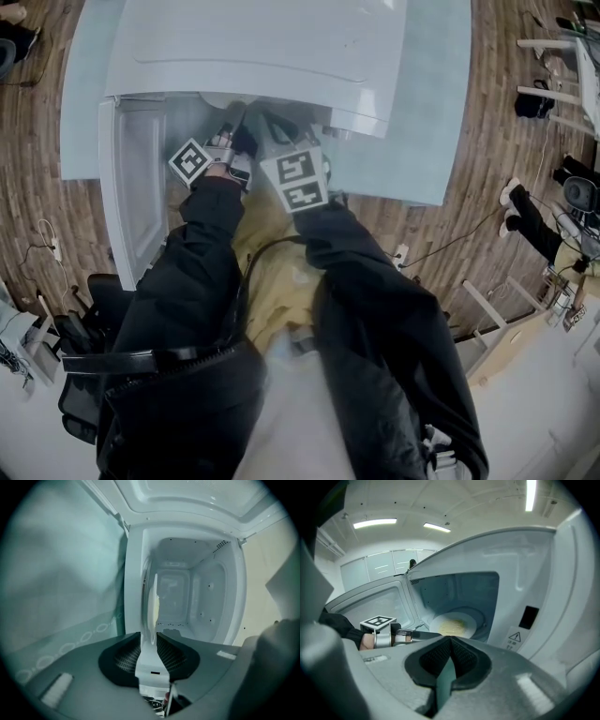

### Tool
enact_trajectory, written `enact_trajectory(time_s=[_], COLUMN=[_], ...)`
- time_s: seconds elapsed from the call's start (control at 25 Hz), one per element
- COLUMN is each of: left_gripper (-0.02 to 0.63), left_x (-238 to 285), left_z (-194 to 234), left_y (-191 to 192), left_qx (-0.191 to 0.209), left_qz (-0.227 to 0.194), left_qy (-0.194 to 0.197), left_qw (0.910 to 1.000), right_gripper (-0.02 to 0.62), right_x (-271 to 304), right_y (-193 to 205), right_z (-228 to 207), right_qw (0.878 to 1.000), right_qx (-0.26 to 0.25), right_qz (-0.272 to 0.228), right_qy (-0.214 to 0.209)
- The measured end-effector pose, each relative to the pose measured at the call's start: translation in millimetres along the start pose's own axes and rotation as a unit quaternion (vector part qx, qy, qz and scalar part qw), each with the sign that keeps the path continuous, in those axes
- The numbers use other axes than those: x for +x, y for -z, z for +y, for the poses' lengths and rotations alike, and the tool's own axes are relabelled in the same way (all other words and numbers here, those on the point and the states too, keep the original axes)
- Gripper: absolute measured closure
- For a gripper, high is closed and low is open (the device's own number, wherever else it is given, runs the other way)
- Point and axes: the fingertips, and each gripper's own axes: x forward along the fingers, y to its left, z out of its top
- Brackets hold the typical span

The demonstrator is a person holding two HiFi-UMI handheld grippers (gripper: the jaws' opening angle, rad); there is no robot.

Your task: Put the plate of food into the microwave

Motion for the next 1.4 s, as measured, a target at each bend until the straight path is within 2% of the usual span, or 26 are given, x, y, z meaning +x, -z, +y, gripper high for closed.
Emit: enact_trajectory(time_s=[0.16, 0.32, 0.48, 0.6, 0.72, 0.92, 1.24, 1.4], left_gripper=[0.555, 0.610, 0.611, 0.611, 0.611, 0.611, 0.611, 0.611], left_x=[-9.8, -27.5, -41.6, -48.3, -51.3, -59.5, -60.3, -59.3], left_z=[-1.3, -20.5, -43.3, -64.4, -88.2, -142.8, -215.5, -245.8], left_y=[8.1, 24.7, 49.0, 68.5, 85.2, 129.0, 148.5, 156.7], left_qx=[0.060, 0.122, 0.194, 0.262, 0.349, 0.471, 0.587, 0.645], left_qz=[0.002, -0.002, 0.015, 0.029, 0.026, 0.038, 0.011, -0.015], left_qy=[-0.042, -0.053, -0.065, -0.065, -0.073, -0.083, -0.063, -0.055], left_qw=[0.9973, 0.9911, 0.9787, 0.9624, 0.9339, 0.8773, 0.8067, 0.7617], right_gripper=[0.598, 0.598, 0.598, 0.598, 0.598, 0.598, 0.600, 0.600], right_x=[-10.5, -35.1, -58.3, -78.7, -104.9, -158.2, -197.7, -213.5], right_y=[0.9, 1.5, -2.7, -11.2, -23.0, -50.8, -101.3, -120.1], right_z=[-2.0, 1.5, 8.2, 11.7, 9.4, 3.7, -2.7, -7.4], right_qw=[1.000, 1.000, 0.999, 0.998, 0.997, 0.991, 0.980, 0.975], right_qx=[0.000, -0.005, -0.007, -0.009, -0.012, -0.022, -0.036, -0.034], right_qz=[-0.005, -0.016, -0.033, -0.055, -0.082, -0.133, -0.196, -0.218], right_qy=[-0.001, -0.003, -0.007, -0.008, -0.008, -0.003, 0.010, 0.013])
